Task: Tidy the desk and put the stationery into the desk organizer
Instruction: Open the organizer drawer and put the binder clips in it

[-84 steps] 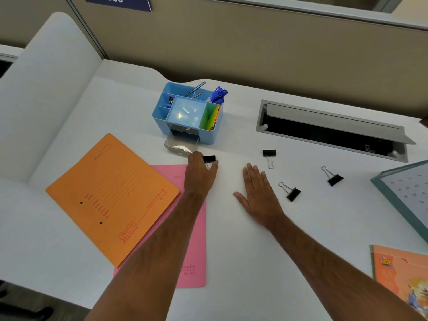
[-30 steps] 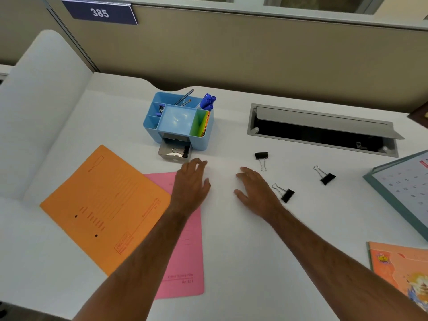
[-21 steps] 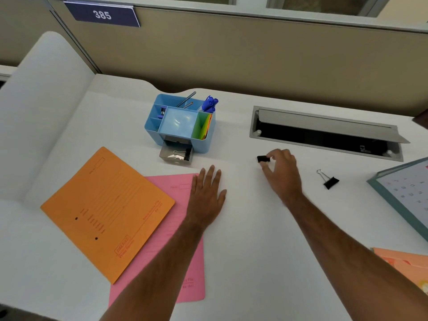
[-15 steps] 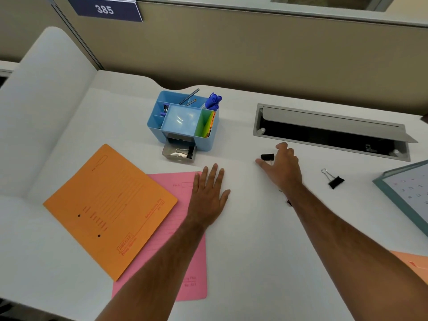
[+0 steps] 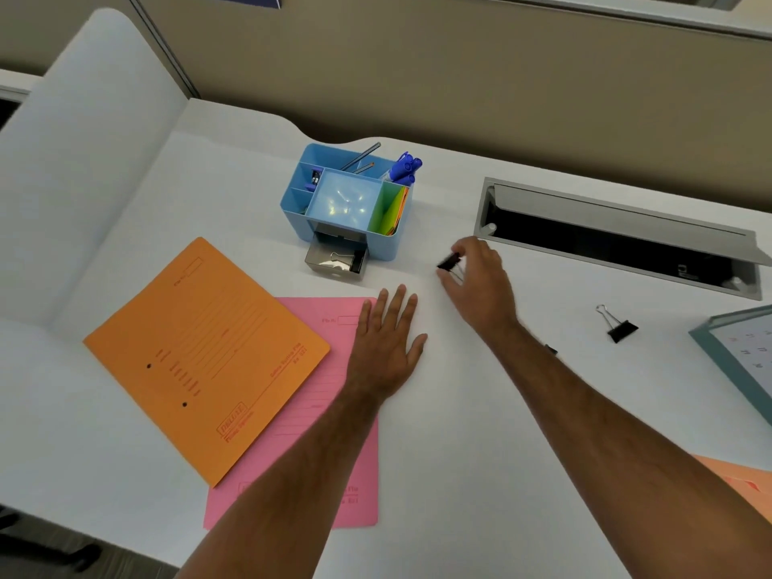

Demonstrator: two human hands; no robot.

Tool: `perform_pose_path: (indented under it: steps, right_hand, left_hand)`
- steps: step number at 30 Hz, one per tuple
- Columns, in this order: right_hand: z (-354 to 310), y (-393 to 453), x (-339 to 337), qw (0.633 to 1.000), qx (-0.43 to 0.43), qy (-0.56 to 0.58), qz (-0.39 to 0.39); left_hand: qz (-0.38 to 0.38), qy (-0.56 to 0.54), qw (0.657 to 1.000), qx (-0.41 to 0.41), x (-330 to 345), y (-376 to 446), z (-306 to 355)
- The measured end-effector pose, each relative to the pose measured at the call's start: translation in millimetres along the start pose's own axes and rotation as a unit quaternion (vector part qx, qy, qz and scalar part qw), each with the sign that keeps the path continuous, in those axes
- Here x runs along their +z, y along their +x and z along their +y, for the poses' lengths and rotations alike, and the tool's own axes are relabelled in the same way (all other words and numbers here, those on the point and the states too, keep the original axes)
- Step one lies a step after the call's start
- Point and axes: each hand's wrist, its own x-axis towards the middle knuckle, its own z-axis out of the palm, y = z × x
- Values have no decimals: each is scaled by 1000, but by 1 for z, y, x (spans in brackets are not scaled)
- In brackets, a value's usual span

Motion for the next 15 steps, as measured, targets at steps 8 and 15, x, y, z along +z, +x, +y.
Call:
perform_pose_path:
  steps: [8, 15]
  right_hand:
    - [-99, 11, 38, 974, -196, 50, -102]
    - [-132, 34, 64, 970, -217, 27, -106]
  left_hand:
    - [-11, -33, 999, 5, -5, -2, 0]
    - [-11, -55, 998, 9, -4, -2, -1]
